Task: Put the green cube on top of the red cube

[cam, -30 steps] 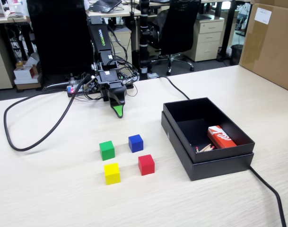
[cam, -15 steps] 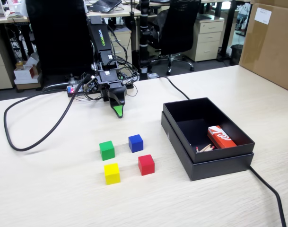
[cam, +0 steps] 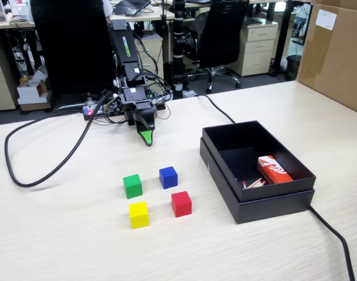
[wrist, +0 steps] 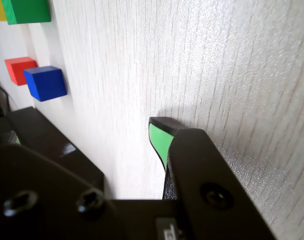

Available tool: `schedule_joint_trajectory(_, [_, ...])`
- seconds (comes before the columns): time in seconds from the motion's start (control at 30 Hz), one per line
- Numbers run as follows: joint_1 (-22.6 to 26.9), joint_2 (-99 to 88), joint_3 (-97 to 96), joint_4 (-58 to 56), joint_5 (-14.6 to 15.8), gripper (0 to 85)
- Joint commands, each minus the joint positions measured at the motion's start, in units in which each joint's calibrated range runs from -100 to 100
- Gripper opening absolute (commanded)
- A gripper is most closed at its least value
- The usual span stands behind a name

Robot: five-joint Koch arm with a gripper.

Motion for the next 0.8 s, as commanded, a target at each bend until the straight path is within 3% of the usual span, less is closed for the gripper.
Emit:
schedule_joint_trajectory(0.0, [0.0,0.4,-1.3,-0.7,0.0,50.3])
schedule_joint_trajectory(0.33, [-0.6,0.5,0.1,-2.1,0.1,49.9])
schedule_joint_trajectory(0.77, [-4.2,7.4,26.9,-28.8,0.5,47.7])
